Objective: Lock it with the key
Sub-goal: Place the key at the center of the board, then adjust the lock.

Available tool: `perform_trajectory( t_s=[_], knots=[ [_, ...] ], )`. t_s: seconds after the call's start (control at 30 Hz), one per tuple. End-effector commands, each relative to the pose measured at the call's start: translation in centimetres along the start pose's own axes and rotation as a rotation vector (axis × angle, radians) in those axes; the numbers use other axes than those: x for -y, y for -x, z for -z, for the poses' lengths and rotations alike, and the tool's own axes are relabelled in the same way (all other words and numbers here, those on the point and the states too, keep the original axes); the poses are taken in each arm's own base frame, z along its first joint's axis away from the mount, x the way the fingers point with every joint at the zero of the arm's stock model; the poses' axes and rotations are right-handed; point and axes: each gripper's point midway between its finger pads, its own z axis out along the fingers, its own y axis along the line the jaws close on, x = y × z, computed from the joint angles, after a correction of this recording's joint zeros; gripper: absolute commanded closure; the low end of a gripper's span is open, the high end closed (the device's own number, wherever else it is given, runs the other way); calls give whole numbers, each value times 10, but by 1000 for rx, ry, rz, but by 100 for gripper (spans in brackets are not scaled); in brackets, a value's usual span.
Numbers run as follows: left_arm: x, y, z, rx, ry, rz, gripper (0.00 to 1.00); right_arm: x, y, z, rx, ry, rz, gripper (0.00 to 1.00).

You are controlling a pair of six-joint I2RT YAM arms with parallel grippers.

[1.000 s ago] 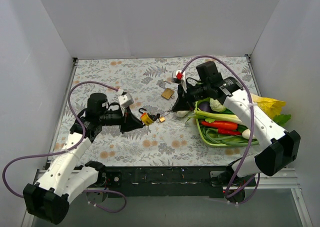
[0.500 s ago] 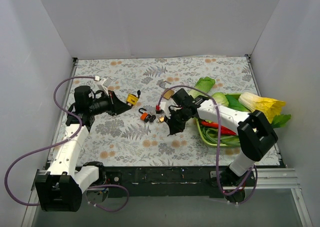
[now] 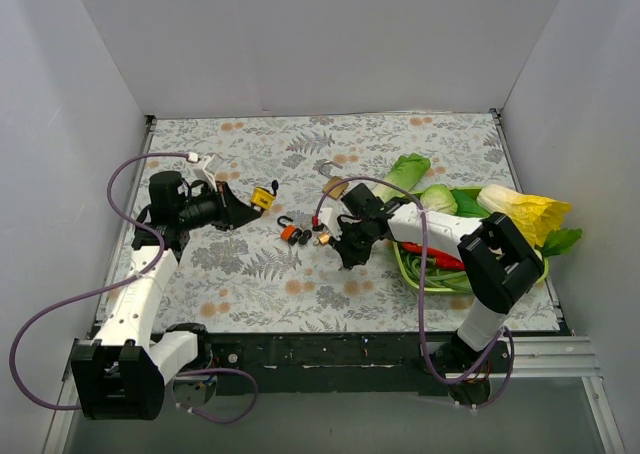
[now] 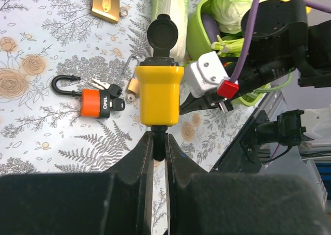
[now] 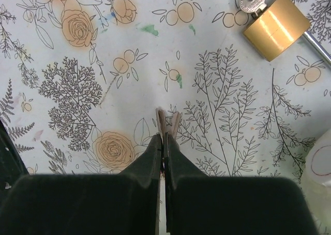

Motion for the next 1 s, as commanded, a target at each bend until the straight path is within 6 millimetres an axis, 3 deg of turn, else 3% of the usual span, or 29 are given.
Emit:
perform_trajectory(
  t_s=[0.0, 0.07, 0.17, 0.2, 0.27, 0.3, 0.5, 0.63, 0.77, 0.83, 0.97],
  knots=[
    [-10, 2, 1, -3, 38, -41, 100, 20, -8, -10, -37, -59, 13, 99],
    [-10, -1, 1, -16, 37, -47, 100, 21, -10, -10, -49, -60, 4, 99],
    [-8, -14, 2, -67, -3, -74, 100, 19, -9, -5, -52, -54, -2, 87],
    [-9, -17, 1, -86, -20, -107, 100, 17, -8, -3, -53, -49, 0, 73],
    [-7, -28, 3, -131, -48, -131, 100, 16, 3, 5, -26, -50, 7, 60],
    [-7, -29, 3, -139, -57, -147, 100, 13, 5, 9, -21, -45, 5, 45],
    [20, -37, 11, -134, -241, -311, 100, -2, 62, 54, 132, -10, 51, 41],
    [40, -40, 20, -120, -374, -486, 100, -27, 107, 102, 289, 42, 151, 41],
    [67, -44, 32, -123, -533, -546, 100, -47, 137, 144, 457, 40, 285, 53],
    [73, -44, 30, -114, -591, -588, 100, -60, 139, 161, 517, 38, 337, 54],
    [94, -61, 29, -205, -691, -625, 100, -69, 143, 179, 567, 15, 403, 33]
  ],
)
